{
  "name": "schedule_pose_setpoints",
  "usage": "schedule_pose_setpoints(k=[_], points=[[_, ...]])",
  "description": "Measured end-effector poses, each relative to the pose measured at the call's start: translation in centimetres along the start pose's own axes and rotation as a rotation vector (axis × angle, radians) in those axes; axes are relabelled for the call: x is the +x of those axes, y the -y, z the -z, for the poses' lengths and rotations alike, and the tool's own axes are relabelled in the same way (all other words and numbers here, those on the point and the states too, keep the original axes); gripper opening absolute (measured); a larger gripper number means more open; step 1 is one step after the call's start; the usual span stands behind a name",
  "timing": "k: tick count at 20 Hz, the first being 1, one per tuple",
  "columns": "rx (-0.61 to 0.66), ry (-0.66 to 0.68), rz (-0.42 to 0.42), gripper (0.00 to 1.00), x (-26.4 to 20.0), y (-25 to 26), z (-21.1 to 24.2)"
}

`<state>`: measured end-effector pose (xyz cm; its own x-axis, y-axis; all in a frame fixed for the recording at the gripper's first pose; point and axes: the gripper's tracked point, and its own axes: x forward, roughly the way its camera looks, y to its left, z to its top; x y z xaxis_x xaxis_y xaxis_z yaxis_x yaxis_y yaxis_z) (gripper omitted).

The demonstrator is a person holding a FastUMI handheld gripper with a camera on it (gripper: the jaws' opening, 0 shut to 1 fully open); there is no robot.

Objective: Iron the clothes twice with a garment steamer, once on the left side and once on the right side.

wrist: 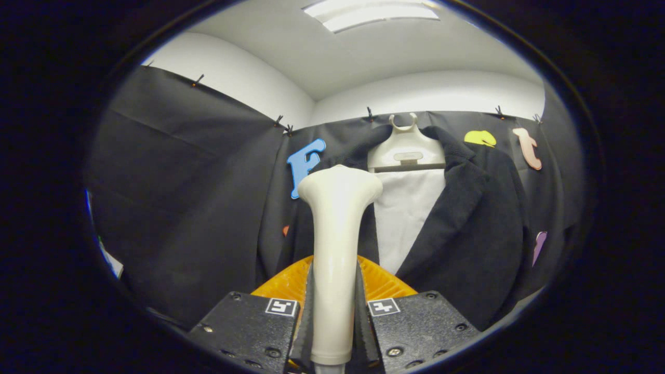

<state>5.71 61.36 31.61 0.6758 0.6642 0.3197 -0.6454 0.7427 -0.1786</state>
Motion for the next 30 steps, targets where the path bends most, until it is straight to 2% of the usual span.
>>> schedule_pose_setpoints(k=[20, 30], points=[[0.057, -0.199, 0.036, 0.36, -5.8, -1.2, 9.0], [0.046, -0.272, 0.045, 0.36, -7.8, -1.3, 12.4]])
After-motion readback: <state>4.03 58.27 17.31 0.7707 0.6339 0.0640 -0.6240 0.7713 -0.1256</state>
